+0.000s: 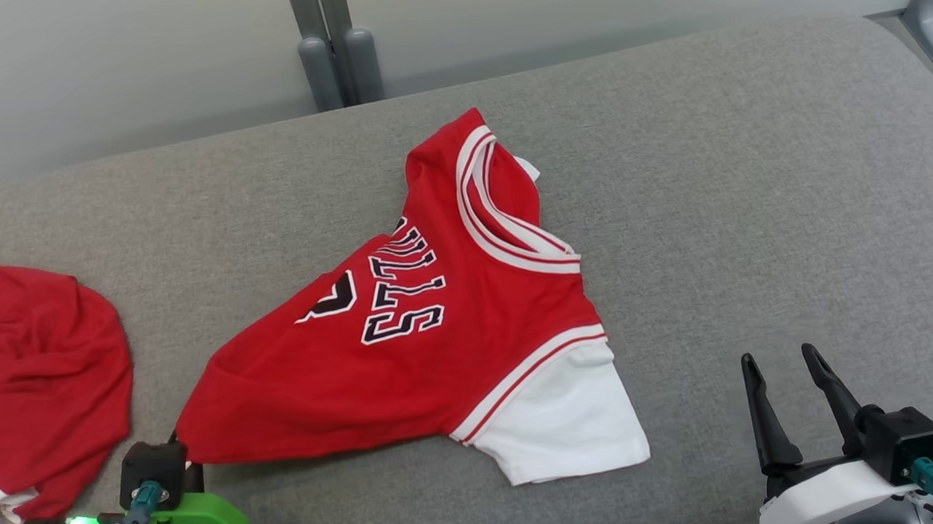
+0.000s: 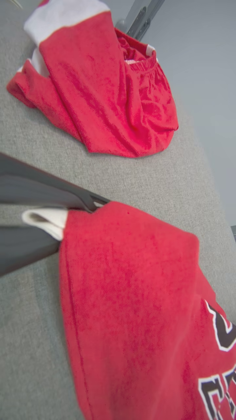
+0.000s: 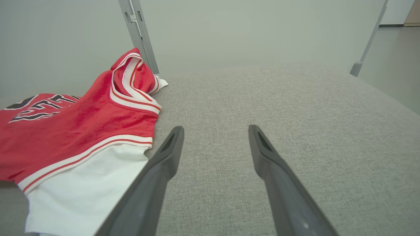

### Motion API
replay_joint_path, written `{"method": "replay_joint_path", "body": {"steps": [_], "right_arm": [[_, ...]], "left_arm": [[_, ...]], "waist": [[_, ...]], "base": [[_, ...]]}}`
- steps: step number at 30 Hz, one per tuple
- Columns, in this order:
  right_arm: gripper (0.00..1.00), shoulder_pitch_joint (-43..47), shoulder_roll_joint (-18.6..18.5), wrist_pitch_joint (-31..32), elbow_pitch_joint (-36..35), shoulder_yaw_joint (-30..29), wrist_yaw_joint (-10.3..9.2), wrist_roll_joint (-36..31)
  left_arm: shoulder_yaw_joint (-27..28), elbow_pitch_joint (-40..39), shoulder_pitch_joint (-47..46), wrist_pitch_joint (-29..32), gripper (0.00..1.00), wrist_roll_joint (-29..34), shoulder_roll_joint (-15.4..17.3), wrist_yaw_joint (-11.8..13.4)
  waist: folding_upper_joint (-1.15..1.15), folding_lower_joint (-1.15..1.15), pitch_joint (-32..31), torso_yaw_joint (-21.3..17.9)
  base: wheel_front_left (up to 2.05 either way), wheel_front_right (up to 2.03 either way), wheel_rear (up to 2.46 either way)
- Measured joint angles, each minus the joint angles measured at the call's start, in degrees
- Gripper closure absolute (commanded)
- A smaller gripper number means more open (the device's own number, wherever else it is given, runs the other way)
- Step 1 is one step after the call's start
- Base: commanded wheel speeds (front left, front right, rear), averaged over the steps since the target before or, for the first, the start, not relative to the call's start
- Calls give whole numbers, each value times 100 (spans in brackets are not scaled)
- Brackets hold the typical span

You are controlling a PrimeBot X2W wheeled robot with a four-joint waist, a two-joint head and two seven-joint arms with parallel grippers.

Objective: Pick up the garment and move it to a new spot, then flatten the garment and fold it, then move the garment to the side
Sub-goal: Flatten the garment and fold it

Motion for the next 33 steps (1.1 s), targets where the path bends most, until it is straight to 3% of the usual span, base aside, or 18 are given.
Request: {"method": "replay_joint_path", "body": {"steps": [2,3,4,5,9,14,16,21,25,28,33], "right_arm": [[0,26,16,0,7,7,0,0],[0,30,21,0,8,9,0,0],[0,30,22,0,13,12,0,0],[0,30,24,0,20,21,0,0],[0,29,42,0,48,70,0,0],[0,80,41,0,44,31,0,20],[0,149,19,0,42,-4,0,29],[0,196,-20,0,49,3,0,33],[0,168,-35,0,70,132,0,32],[0,32,-44,0,98,274,0,31],[0,-84,-32,0,111,312,0,35]], "left_arm": [[-146,-410,-2,303,100,376,291,294],[-263,-566,-2,461,76,595,412,376],[-363,-675,8,592,21,679,470,424],[-520,-760,41,794,0,817,522,441],[-1045,-628,486,1313,0,901,453,388],[-940,-598,982,1469,0,402,292,477],[-735,-911,1130,1492,0,97,315,516],[-388,-2214,876,1346,0,87,470,597],[-734,-2515,221,1629,0,194,191,235],[-1050,-1942,-243,1863,0,224,-189,-67],[-1372,-345,-935,1997,0,126,-891,-570]], "waist": [[0,0,-38,74],[0,0,-56,111],[0,0,-70,139],[0,0,-91,168],[0,0,-179,216],[0,0,-239,189],[0,0,-268,188],[0,0,-339,178],[0,0,-374,106],[0,0,-363,-3],[0,0,-274,-267]], "base": [[0,0,0],[0,0,0],[0,0,0],[0,0,0],[0,0,0],[0,0,0],[0,0,0],[0,0,0],[0,0,0],[0,0,0],[0,0,0]]}}
